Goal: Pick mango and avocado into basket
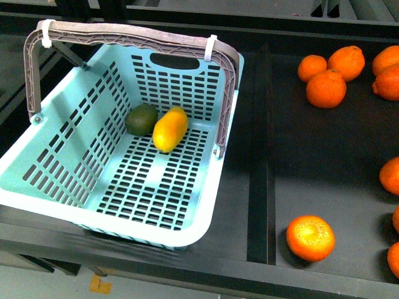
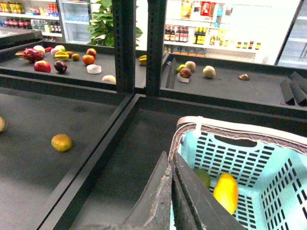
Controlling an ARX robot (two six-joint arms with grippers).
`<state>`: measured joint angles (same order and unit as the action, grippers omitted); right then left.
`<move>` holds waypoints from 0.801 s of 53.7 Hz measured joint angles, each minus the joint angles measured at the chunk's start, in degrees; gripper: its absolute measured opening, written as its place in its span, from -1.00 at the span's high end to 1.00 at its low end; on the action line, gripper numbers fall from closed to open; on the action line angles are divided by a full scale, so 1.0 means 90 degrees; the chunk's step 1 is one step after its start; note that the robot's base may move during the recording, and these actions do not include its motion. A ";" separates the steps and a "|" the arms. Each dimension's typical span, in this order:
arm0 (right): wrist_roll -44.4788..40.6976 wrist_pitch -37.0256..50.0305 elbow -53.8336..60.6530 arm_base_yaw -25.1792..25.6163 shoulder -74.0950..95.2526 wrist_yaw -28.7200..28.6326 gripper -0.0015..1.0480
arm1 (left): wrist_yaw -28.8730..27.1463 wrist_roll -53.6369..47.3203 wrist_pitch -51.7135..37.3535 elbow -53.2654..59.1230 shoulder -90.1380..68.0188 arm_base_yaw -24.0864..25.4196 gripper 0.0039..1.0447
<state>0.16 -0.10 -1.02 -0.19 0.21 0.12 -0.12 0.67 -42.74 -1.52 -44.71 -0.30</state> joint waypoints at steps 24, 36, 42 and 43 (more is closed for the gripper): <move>0.0000 0.0000 0.0000 0.0000 0.0000 0.0002 -0.83 | 0.0012 -0.0002 0.2016 0.0083 0.2210 0.0005 0.97; 0.0000 0.0000 0.0000 0.0000 0.0000 0.0002 -0.83 | 0.0012 -0.0002 0.2844 0.0083 0.3065 0.0005 0.97; 0.0000 0.0000 0.0000 0.0000 0.0000 0.0002 -0.83 | 0.0012 -0.0002 0.3143 0.0083 0.3364 0.0005 0.97; 0.0000 0.0000 0.0000 0.0000 0.0000 0.0002 -0.83 | 0.0012 -0.0002 0.3215 0.0083 0.3439 0.0005 0.97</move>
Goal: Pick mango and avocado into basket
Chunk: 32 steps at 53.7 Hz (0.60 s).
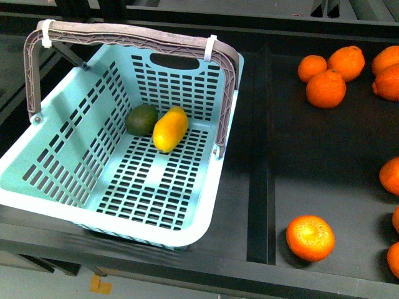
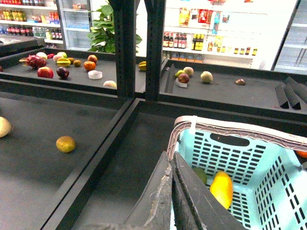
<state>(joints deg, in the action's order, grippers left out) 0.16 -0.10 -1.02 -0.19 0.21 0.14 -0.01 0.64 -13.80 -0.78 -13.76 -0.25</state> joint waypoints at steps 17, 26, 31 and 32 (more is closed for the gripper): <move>0.0000 0.0000 0.0000 0.0000 0.0000 -0.0002 -0.83 | 0.0000 0.0000 0.1498 -0.0002 0.1455 0.0005 0.97; 0.0000 0.0000 0.0000 0.0000 0.0000 -0.0002 -0.83 | 0.0000 0.0000 0.1525 -0.0002 0.1489 0.0005 0.97; 0.0000 0.0000 0.0000 0.0000 0.0000 -0.0002 -0.83 | 0.0000 0.0000 0.1525 -0.0002 0.1489 0.0005 0.97; 0.0000 0.0000 0.0000 0.0000 0.0000 -0.0002 -0.83 | 0.0000 -0.0002 0.1525 -0.0002 0.1489 0.0005 0.97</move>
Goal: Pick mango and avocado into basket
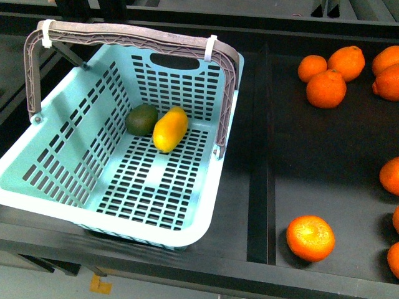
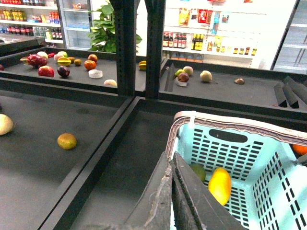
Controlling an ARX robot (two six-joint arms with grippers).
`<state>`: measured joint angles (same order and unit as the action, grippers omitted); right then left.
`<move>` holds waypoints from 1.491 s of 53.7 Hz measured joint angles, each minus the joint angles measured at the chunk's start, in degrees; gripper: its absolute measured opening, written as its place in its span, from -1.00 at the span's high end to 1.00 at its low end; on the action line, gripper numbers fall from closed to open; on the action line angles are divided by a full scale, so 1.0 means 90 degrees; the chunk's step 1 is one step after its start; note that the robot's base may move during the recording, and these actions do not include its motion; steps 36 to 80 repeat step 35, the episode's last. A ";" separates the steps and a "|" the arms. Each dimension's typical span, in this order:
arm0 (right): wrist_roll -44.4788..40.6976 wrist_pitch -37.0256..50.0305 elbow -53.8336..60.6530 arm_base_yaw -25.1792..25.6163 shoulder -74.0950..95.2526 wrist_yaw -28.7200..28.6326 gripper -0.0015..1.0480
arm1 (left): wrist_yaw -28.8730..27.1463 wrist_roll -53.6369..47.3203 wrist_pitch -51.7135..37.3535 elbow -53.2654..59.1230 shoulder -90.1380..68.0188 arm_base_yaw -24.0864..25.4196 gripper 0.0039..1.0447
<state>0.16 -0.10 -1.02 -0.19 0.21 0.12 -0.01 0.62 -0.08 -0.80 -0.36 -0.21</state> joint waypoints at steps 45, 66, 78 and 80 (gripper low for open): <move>0.0000 0.0000 0.0000 0.0000 0.0000 0.0000 -0.83 | 0.0000 -0.0005 0.0000 0.0000 0.0000 0.0000 -0.83; 0.0000 0.0000 0.0000 0.0000 0.0000 0.0000 -0.83 | 0.0000 -0.0005 0.0000 0.0000 0.0000 0.0000 -0.83; 0.0000 0.0000 0.0000 0.0000 0.0000 0.0000 -0.83 | 0.0000 -0.0005 0.0000 0.0000 0.0000 0.0000 -0.83; 0.0000 0.0000 0.0000 0.0000 0.0000 0.0000 -0.83 | 0.0000 -0.0005 0.0000 0.0000 0.0000 0.0000 -0.83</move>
